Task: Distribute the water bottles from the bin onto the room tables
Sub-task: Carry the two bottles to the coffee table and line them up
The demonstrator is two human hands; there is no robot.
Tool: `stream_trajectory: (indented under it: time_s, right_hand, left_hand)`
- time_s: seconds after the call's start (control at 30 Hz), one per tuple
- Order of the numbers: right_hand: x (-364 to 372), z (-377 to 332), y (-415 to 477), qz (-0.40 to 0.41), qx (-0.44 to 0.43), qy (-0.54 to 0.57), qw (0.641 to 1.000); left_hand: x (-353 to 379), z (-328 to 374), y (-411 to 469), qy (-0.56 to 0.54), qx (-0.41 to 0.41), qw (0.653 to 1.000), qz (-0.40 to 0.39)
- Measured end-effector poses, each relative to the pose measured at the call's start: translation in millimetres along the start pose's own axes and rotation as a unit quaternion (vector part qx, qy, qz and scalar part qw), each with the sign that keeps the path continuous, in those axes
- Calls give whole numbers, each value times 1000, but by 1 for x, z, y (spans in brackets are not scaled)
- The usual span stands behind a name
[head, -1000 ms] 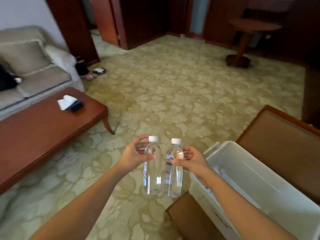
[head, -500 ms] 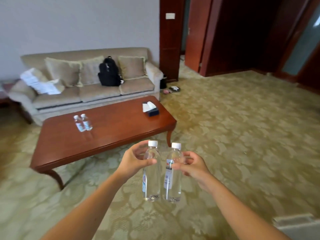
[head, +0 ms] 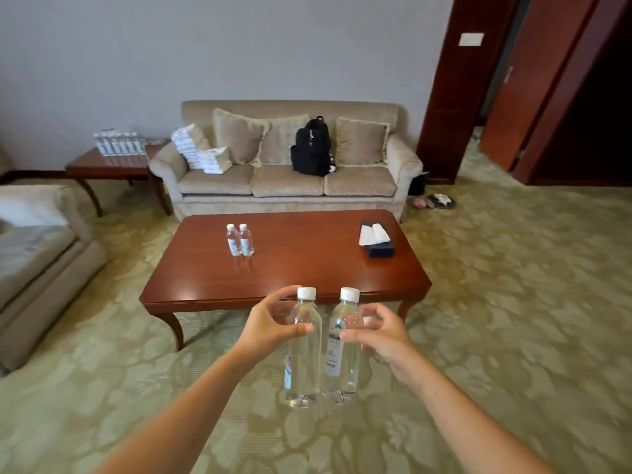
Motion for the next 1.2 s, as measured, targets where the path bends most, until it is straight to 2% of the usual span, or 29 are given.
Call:
stream_trajectory:
  time_s: [0.27,0.53,0.97,1.2]
  right_hand:
    - [-2,-24,110,-78,-31,-27,996]
    - [22,-34,210,-110,-26,-22,993]
    - [97,-55,393,-97,-40,-33,994]
    - [112,-62,463,-78,-33,-44,995]
  left_hand:
    - [-18,22,73,-1,10,997,80]
    - [-61,39,146,-1,-1,993,120]
    - [-177,70,327,20,14,997,73]
    - [-212,76,399,45,12,996,70]
Point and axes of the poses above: each hand's wrist, its own y-axis towards the middle knuckle, its own x-axis out of the palm, z = x × y, the point moved 1 cm from there along y, towards the middle knuckle, and after that the axes turned 13 degrees about -x, right-handed, at the moved point
